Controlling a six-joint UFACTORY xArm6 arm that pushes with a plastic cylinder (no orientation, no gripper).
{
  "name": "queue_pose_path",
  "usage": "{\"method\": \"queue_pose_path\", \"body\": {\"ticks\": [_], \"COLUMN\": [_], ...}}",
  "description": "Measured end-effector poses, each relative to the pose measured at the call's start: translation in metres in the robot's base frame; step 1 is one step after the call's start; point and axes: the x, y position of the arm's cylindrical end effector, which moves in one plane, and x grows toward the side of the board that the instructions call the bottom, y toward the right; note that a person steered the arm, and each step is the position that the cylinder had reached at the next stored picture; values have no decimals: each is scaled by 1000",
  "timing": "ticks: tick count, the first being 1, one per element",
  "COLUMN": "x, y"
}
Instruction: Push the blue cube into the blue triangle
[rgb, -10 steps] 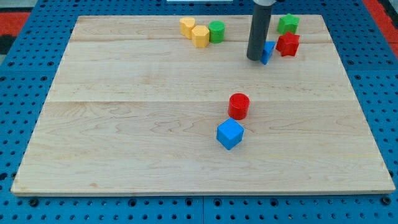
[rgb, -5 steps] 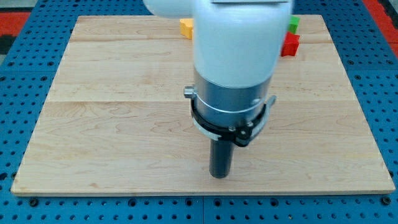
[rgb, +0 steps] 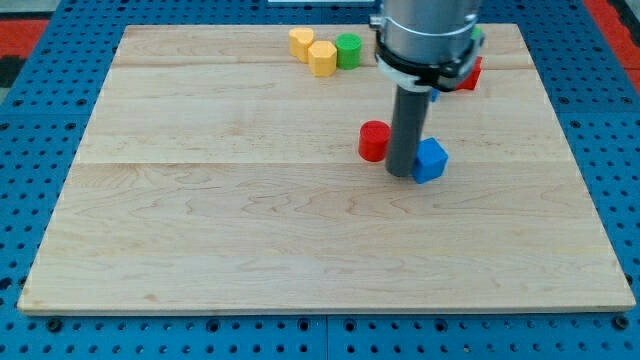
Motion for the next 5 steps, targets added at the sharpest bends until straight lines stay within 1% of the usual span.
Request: {"method": "queue_pose_path", "body": {"ticks": [1,2,4,5], "x": [20,-5,-103,-32], "y": [35,64,70,72]}}
